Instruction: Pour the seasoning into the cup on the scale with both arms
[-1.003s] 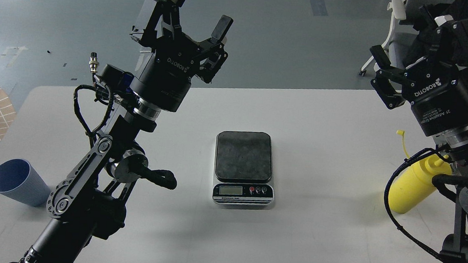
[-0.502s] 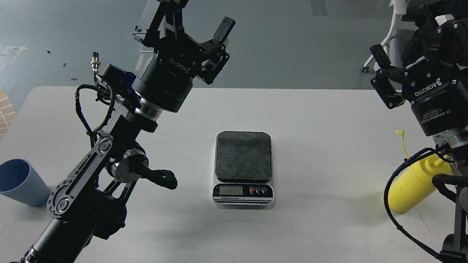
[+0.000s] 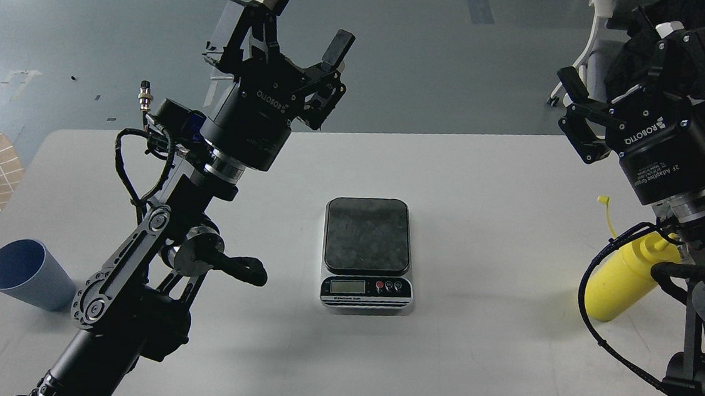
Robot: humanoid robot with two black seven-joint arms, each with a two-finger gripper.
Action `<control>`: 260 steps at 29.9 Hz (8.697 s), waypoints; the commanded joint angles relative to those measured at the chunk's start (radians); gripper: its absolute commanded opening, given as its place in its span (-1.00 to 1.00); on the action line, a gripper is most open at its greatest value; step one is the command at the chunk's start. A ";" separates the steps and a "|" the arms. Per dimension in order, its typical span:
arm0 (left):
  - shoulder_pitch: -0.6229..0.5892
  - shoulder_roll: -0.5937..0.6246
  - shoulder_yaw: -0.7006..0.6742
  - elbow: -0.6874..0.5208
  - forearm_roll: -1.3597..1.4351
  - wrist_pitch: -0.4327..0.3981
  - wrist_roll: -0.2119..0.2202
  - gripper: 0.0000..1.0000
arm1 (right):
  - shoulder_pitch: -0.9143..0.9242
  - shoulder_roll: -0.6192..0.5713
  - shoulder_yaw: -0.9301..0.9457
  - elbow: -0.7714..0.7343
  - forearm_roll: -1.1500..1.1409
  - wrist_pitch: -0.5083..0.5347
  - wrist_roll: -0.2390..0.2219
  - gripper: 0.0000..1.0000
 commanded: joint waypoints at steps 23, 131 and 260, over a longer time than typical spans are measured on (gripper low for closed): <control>0.002 -0.008 -0.006 -0.009 0.000 0.001 -0.013 0.97 | -0.004 -0.005 0.003 0.003 0.001 0.000 0.000 1.00; 0.610 1.195 0.095 0.334 0.666 0.427 -0.123 0.97 | -0.013 -0.005 0.019 -0.019 0.002 0.000 0.002 1.00; -0.381 0.444 0.505 0.230 1.083 -0.053 -0.123 -1.00 | -0.041 -0.026 0.069 -0.006 0.007 0.000 0.002 1.00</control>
